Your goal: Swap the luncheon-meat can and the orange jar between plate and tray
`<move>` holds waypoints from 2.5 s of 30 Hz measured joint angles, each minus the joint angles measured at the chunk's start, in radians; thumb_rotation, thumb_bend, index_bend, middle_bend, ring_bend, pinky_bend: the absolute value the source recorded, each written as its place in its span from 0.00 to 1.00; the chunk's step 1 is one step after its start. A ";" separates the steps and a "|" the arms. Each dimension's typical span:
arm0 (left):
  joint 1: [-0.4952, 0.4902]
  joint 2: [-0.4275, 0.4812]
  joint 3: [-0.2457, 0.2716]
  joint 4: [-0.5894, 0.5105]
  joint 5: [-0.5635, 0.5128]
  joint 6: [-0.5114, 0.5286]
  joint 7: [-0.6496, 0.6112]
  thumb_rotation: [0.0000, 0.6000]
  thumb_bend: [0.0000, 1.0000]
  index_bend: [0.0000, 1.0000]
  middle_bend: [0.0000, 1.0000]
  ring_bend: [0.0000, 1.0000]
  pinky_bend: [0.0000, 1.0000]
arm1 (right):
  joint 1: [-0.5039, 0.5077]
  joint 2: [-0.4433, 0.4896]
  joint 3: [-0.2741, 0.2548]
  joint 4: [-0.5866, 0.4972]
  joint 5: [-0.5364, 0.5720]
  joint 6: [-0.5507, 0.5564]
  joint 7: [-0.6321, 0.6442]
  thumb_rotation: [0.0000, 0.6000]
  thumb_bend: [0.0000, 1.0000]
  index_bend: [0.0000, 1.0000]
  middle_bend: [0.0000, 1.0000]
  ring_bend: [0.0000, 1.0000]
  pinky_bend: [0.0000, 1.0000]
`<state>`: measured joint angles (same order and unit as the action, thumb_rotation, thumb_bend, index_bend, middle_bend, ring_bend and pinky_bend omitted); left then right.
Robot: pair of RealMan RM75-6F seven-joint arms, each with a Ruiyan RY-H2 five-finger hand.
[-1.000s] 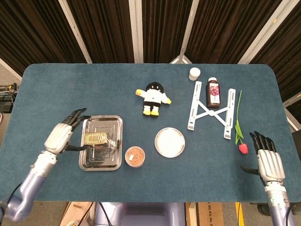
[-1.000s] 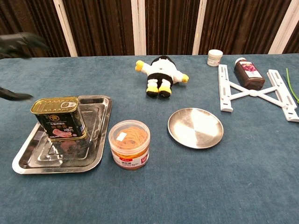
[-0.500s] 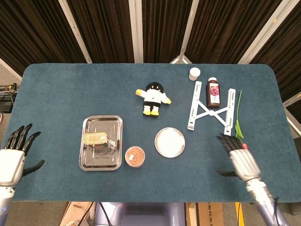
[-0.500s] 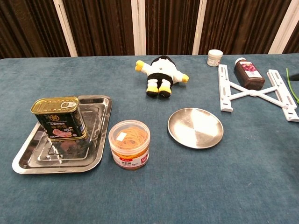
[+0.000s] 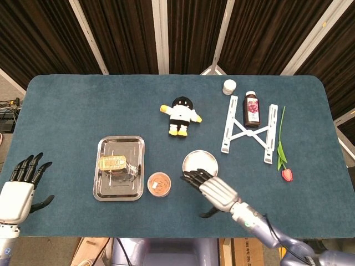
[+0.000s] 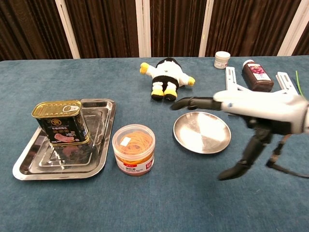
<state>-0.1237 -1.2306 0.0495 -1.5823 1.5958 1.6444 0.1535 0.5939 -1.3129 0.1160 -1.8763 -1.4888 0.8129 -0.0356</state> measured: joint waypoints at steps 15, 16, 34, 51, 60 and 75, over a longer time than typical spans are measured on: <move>0.010 0.019 -0.028 0.004 -0.011 -0.030 -0.085 1.00 0.17 0.17 0.00 0.00 0.10 | 0.165 -0.226 0.094 0.112 0.370 -0.039 -0.259 1.00 0.02 0.00 0.00 0.00 0.00; 0.012 0.020 -0.032 0.003 -0.013 -0.027 -0.086 1.00 0.17 0.17 0.00 0.00 0.10 | 0.185 -0.240 0.098 0.124 0.398 -0.041 -0.275 1.00 0.02 0.00 0.00 0.00 0.00; 0.031 0.031 -0.078 0.004 -0.044 -0.023 -0.156 1.00 0.19 0.18 0.00 0.00 0.10 | 0.341 -0.413 0.100 0.231 0.628 0.047 -0.462 1.00 0.02 0.25 0.33 0.34 0.00; 0.049 0.035 -0.102 0.005 -0.048 -0.006 -0.183 1.00 0.19 0.19 0.00 0.00 0.10 | 0.302 -0.342 0.105 0.178 0.574 0.170 -0.435 1.00 0.09 0.47 0.49 0.51 0.07; 0.054 0.027 -0.104 0.003 -0.040 -0.002 -0.162 1.00 0.19 0.19 0.00 0.00 0.10 | 0.265 -0.176 0.100 0.130 0.595 0.148 -0.400 1.00 0.09 0.47 0.49 0.47 0.06; 0.058 0.013 -0.113 0.000 -0.049 -0.008 -0.128 1.00 0.19 0.19 0.00 0.00 0.10 | 0.245 -0.158 0.050 0.270 0.549 0.077 -0.313 1.00 0.09 0.35 0.30 0.25 0.00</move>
<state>-0.0653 -1.2176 -0.0639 -1.5820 1.5471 1.6362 0.0259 0.8389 -1.4706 0.1663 -1.6065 -0.9399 0.8900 -0.3484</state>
